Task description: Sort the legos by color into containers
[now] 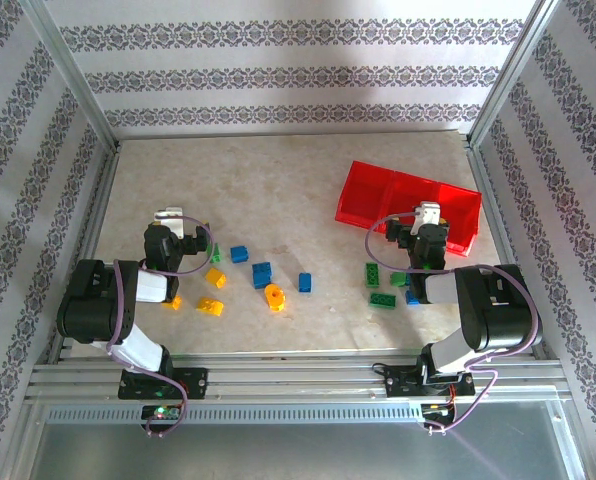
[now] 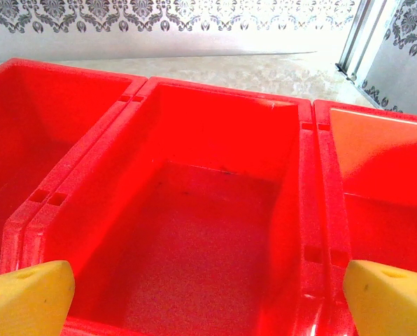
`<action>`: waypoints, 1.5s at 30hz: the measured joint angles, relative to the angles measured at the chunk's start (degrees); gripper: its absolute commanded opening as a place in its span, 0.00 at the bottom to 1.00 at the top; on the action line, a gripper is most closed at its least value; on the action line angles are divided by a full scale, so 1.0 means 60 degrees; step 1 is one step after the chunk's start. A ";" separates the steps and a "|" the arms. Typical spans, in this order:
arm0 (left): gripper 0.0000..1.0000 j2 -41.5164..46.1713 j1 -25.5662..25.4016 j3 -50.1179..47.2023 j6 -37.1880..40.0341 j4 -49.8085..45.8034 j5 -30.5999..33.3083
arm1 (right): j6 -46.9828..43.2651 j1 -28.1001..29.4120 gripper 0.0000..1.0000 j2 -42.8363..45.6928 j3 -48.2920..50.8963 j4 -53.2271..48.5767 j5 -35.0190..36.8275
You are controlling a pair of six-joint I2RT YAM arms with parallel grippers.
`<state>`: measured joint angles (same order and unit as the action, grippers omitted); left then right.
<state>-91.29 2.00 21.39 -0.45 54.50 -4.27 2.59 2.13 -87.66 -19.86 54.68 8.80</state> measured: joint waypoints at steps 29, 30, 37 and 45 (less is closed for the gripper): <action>1.00 0.0138 0.0000 -0.0025 0.0004 -0.0015 -0.0350 | 0.0011 0.0000 0.98 0.0692 0.0033 -0.0463 0.0117; 1.00 0.0284 0.0000 -0.0058 0.0000 -0.0025 -0.0266 | 0.0025 0.0000 0.98 0.0885 0.0033 -0.0583 0.0157; 1.00 0.1985 0.0000 -0.0229 -0.0259 -0.0743 0.0346 | 0.0667 -0.0011 0.98 0.2240 -0.0506 -0.2750 0.0659; 1.00 0.4725 0.0000 -0.0229 -0.1424 -0.3067 0.1308 | 0.2102 -0.0339 0.91 0.2597 -0.2539 -0.6615 0.0889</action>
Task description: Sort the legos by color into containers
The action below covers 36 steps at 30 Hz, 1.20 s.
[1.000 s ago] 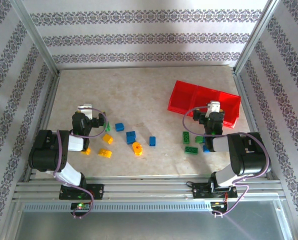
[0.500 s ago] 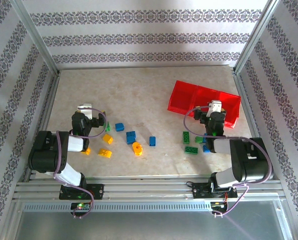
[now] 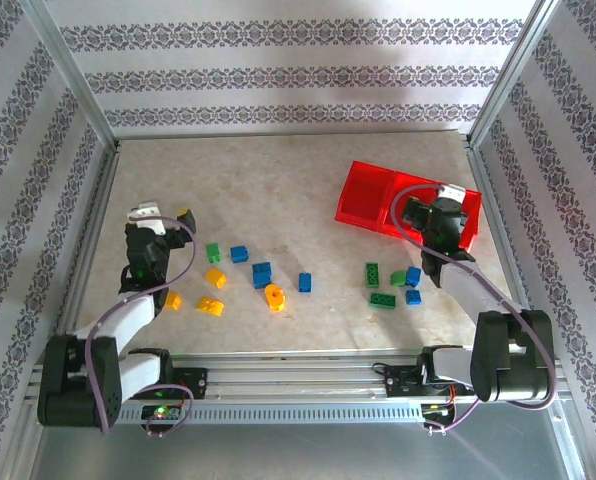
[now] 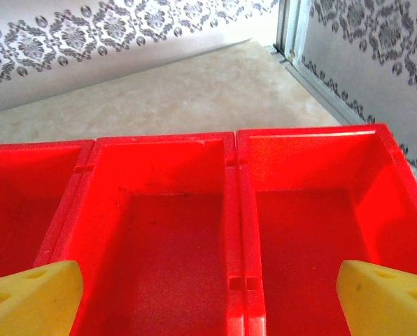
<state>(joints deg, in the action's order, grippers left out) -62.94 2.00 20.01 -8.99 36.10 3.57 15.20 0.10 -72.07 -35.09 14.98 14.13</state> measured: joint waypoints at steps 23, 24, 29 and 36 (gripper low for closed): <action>1.00 0.1781 0.0000 0.0025 -0.1490 -0.2681 0.0951 | 0.0790 -0.0831 0.51 -0.4452 -0.4765 -0.5340 -0.1566; 1.00 0.1781 0.0000 0.0029 -0.1523 -0.2681 0.0951 | 0.0798 -0.0834 0.47 -0.4670 -0.4991 -0.5490 -0.1730; 1.00 0.1781 0.0000 0.0106 -0.1603 -0.2790 0.0954 | 0.0831 -0.0867 0.30 -0.5198 -0.5468 -0.5858 -0.2382; 1.00 0.1781 0.0000 0.0277 -0.1734 -0.2954 0.0954 | 0.0780 -0.0452 0.23 -0.5227 -0.5533 -0.6007 -0.2393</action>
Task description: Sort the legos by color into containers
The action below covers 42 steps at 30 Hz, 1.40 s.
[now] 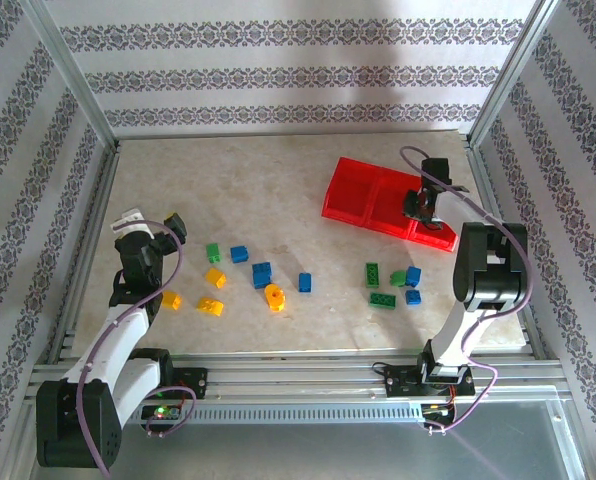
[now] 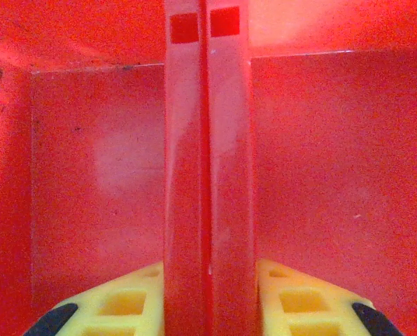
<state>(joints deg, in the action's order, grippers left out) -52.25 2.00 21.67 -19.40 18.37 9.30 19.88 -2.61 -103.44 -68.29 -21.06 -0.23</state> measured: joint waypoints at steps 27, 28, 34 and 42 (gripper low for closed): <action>1.00 -0.0288 0.0000 0.0127 -0.0597 -0.0441 -0.0379 | 0.2641 0.4965 0.30 -0.1483 -0.2135 -0.1035 0.1439; 1.00 -0.0288 0.0000 0.0127 -0.0601 -0.0474 -0.0404 | 0.2718 0.4983 0.32 -0.1581 -0.2273 -0.1096 0.1428; 1.00 -0.0200 0.0000 0.0160 -0.0616 -0.0725 -0.0510 | 0.2914 0.5045 0.47 -0.2036 -0.2841 -0.1322 0.1373; 1.00 -0.0095 0.0000 0.1067 -0.1045 -0.2397 -0.0503 | 0.2692 0.5166 0.65 -0.1960 -0.3024 -0.1716 0.1428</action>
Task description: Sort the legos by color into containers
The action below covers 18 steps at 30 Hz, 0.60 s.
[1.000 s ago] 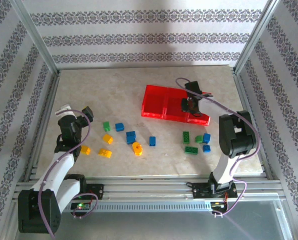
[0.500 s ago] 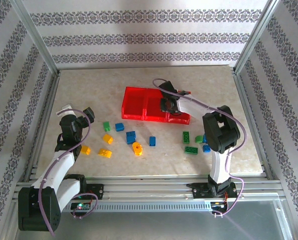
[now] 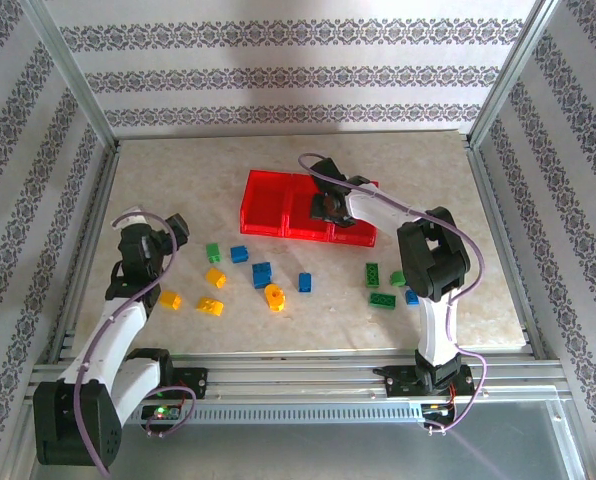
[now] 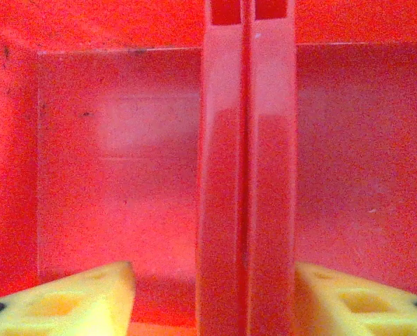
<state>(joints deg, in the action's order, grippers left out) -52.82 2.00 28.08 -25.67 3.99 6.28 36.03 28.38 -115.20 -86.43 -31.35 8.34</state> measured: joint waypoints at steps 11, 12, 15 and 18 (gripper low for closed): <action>1.00 0.1260 0.0000 0.0506 -0.1111 -0.3330 0.0117 | -0.0474 0.0193 0.85 0.1734 0.0637 -0.0084 0.0368; 1.00 0.1384 0.0000 0.0506 -0.1246 -0.3606 0.0051 | -0.0554 0.0280 0.90 0.1942 0.0772 -0.0040 0.0452; 1.00 0.1708 0.0000 0.0444 -0.1647 -0.4328 -0.0131 | -0.0776 0.0532 0.98 0.2575 0.1330 0.0124 0.0648; 1.00 0.2055 0.0000 0.0251 -0.2062 -0.5005 -0.0295 | -0.0871 0.0692 0.98 0.3297 0.2124 0.0353 0.0798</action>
<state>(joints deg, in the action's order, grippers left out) -40.49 2.00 29.58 -38.04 -26.04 4.51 30.81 32.53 -95.42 -73.69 -29.23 13.13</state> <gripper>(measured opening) 0.996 0.981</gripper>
